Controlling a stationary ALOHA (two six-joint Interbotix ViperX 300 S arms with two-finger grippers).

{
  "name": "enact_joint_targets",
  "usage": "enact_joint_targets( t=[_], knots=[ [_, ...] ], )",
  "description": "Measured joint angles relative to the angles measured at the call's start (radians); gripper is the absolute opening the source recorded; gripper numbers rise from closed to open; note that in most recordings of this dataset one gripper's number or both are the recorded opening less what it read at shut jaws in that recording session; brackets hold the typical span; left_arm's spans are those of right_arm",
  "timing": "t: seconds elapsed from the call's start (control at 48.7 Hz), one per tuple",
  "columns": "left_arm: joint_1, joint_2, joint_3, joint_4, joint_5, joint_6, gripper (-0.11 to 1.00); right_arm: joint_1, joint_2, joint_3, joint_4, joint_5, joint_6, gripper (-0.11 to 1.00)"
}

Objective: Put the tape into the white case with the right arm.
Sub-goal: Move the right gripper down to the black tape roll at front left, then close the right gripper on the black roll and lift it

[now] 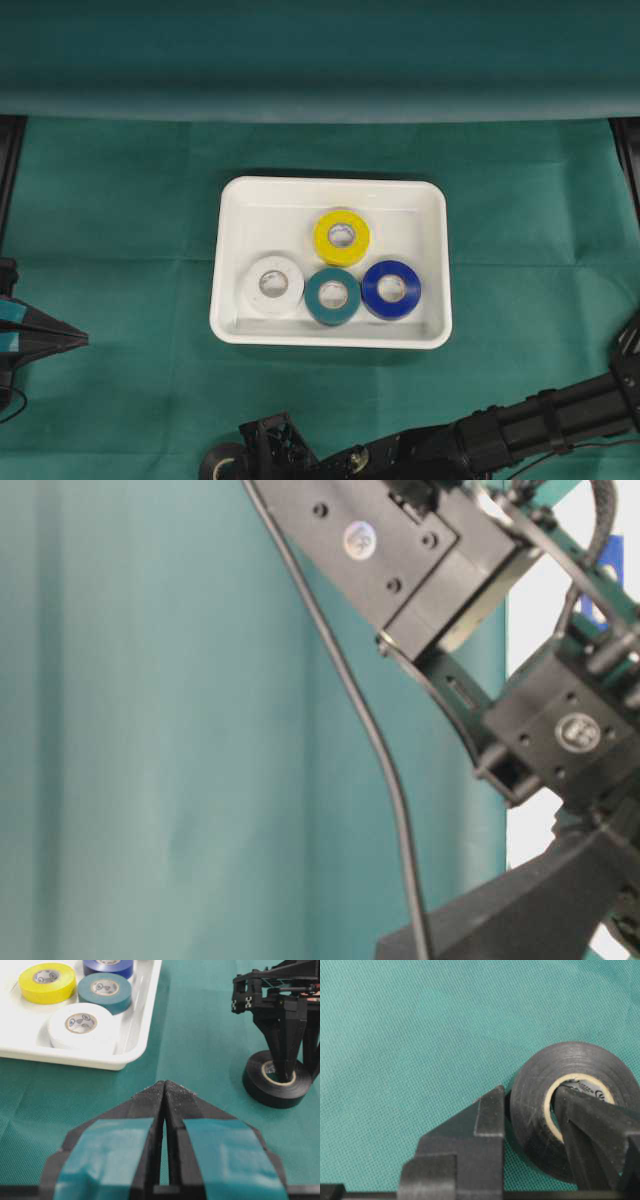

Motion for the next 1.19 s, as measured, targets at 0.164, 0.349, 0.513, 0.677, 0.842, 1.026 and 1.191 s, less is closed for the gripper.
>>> enact_joint_targets(
  t=[0.164, 0.349, 0.513, 0.677, 0.842, 1.026, 1.191],
  knots=[
    [0.000, 0.000, 0.000, 0.000, 0.000, 0.000, 0.00, 0.002, -0.040, 0.002, -0.011, 0.066, -0.006, 0.02],
    [0.000, 0.000, 0.000, 0.000, -0.002, 0.002, 0.00, 0.000, -0.112, 0.003, -0.025, 0.140, -0.009, 0.02],
    [0.000, 0.000, -0.002, 0.000, 0.000, 0.000, 0.00, -0.002, -0.127, 0.008, -0.037, 0.160, -0.011, 0.02],
    [0.000, 0.000, 0.000, 0.000, 0.000, 0.000, 0.00, -0.003, -0.127, 0.012, -0.037, 0.163, -0.011, 0.02],
    [0.000, 0.000, 0.000, 0.000, 0.000, 0.000, 0.00, -0.009, -0.127, 0.014, -0.038, 0.195, -0.011, 0.02],
    [0.000, 0.000, 0.000, 0.000, -0.002, 0.000, 0.00, -0.044, -0.127, 0.015, -0.038, 0.222, -0.014, 0.02],
    [0.000, 0.000, 0.000, 0.000, -0.002, 0.002, 0.00, -0.098, -0.143, 0.029, -0.060, 0.224, -0.014, 0.02]
  ],
)
